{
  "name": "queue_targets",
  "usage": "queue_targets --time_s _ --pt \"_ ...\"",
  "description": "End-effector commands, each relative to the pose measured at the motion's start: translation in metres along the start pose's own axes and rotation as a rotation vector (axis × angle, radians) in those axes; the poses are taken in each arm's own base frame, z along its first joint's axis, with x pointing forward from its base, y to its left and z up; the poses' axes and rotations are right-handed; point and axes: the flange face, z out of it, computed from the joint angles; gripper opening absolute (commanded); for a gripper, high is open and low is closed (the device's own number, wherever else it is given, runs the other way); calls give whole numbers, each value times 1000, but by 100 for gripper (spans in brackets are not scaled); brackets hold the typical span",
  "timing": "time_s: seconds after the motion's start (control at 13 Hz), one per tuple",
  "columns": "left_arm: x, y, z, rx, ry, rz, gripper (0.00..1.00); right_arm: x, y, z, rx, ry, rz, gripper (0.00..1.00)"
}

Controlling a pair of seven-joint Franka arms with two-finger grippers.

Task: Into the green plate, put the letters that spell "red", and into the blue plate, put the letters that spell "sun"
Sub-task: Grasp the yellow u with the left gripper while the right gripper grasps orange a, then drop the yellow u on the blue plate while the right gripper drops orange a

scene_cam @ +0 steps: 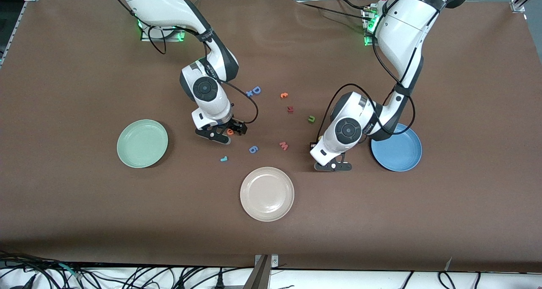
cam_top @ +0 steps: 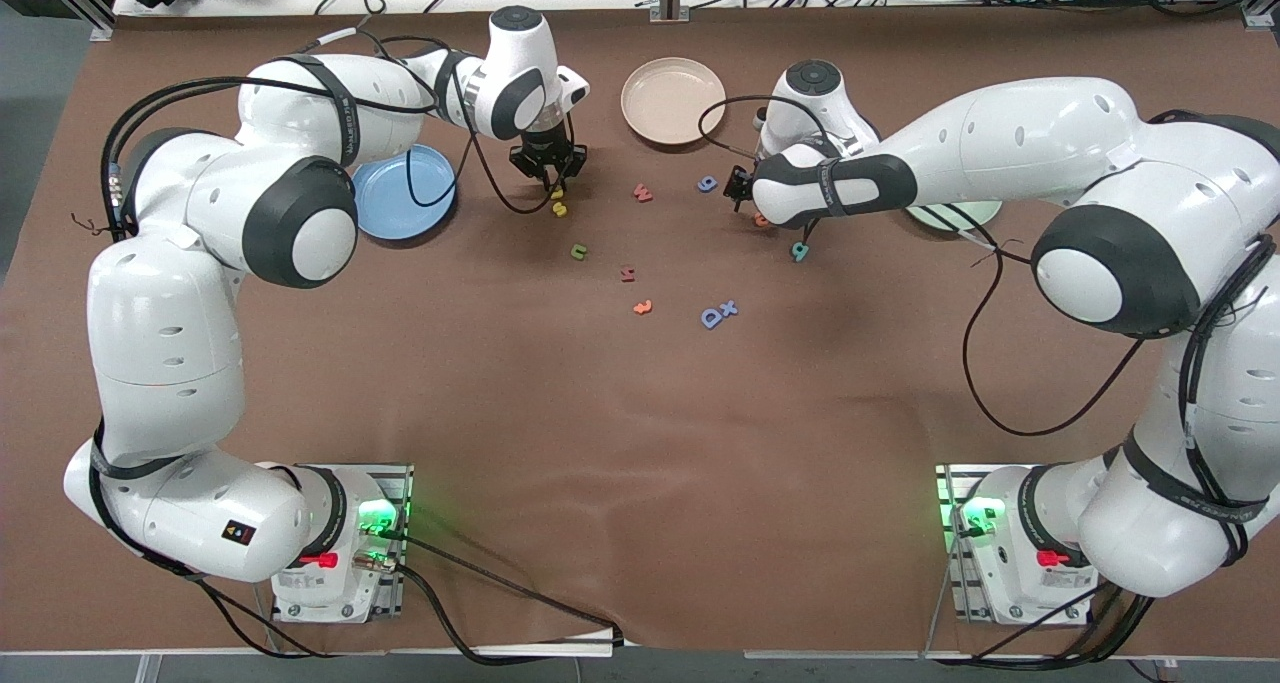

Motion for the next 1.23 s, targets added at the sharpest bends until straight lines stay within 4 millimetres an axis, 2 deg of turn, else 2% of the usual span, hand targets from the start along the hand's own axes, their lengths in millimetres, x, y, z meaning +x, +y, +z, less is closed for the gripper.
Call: queue_targets --time_s 0.0,0.15,0.31,0.46,0.77,0.85,1.0,1.16 --pt "6 -17 -35 84 3 52 17 -2 -3 8 3 -4 31 100" --pt "12 -36 -52 102 -34 102 17 -3 -4 9 4 -4 29 99" --pt "21 -74 -63 102 -67 163 17 -3 -4 11 2 -5 38 95" --pt "22 -103 -61 110 -129 194 17 -3 -4 13 0 -6 40 80" --pt "28 -154 -61 225 -164 253 18 -2 -4 16 5 -1 36 64" --pt "29 -161 -59 221 -172 272 18 -2 -5 16 6 0 33 57" --pt "34 -194 -54 226 -191 310 18 0 -6 14 11 2 31 43" --pt "36 -202 -51 220 -199 336 19 2 -5 14 11 2 34 28"
